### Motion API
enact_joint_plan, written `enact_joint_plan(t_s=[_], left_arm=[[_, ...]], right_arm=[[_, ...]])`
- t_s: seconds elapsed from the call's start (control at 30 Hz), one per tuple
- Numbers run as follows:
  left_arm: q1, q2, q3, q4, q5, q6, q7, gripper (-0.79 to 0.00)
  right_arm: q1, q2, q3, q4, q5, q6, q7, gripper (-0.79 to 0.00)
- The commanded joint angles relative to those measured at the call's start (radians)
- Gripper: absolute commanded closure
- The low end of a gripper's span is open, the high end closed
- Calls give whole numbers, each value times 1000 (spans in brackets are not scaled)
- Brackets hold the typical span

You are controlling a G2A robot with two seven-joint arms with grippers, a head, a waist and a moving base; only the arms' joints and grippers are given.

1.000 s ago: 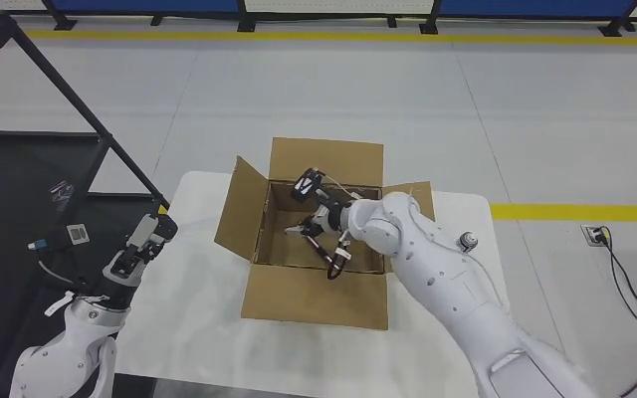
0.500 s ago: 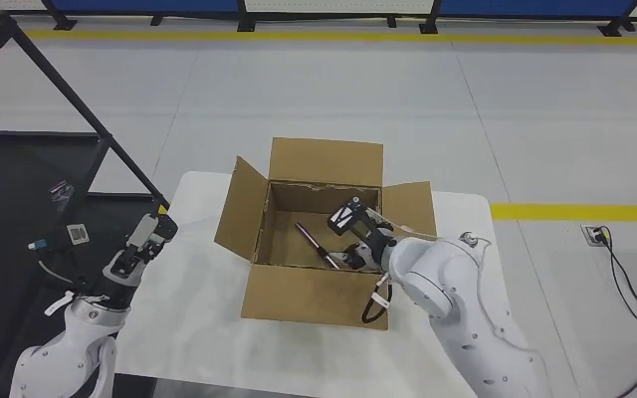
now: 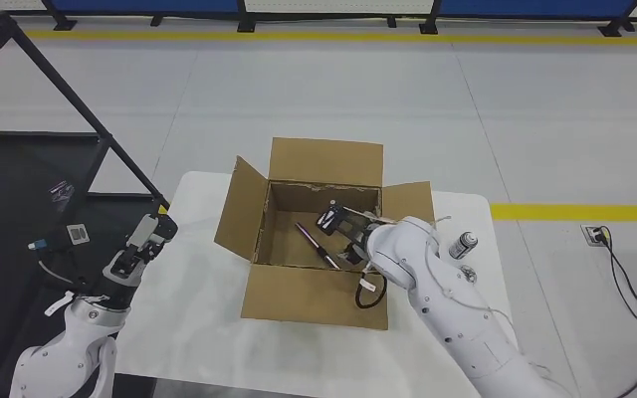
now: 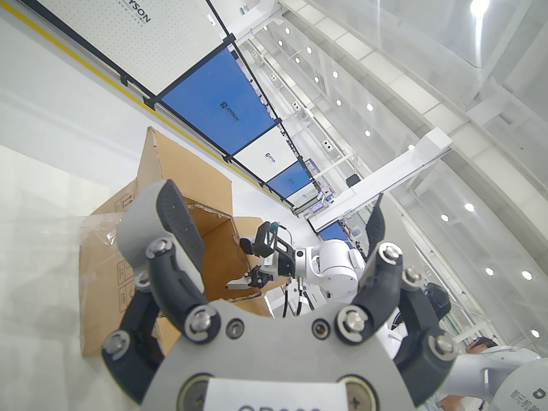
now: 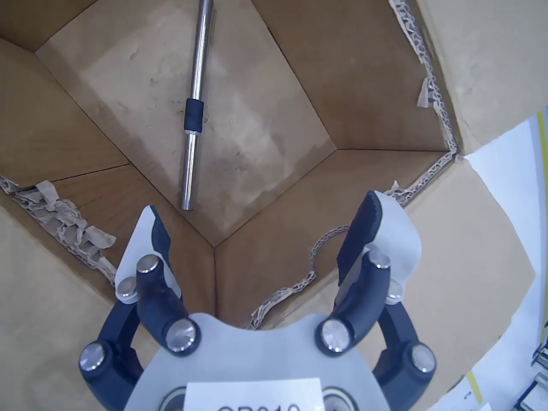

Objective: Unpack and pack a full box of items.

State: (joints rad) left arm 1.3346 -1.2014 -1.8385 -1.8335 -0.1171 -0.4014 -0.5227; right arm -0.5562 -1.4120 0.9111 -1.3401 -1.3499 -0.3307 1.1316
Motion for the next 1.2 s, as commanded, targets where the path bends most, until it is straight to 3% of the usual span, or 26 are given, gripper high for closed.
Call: enact_joint_plan(t_s=[0.0, 0.33, 0.6, 0.83, 1.17], left_arm=[[0, 0, 0, 0, 0, 0, 0, -785], [0, 0, 0, 0, 0, 0, 0, -785], [0, 0, 0, 0, 0, 0, 0, -785], [0, 0, 0, 0, 0, 0, 0, -785], [12, 7, -18, 3, -23, 4, -26, -785]], right_arm=[[3, -1, -7, 3, -1, -19, 7, -785], [-14, 0, -17, -53, 4, -83, 48, -785], [-9, -9, -7, -87, 44, -19, 54, -785], [108, -64, -79, 96, 168, 105, 34, -785], [291, -198, -246, 488, 330, 245, -39, -785]])
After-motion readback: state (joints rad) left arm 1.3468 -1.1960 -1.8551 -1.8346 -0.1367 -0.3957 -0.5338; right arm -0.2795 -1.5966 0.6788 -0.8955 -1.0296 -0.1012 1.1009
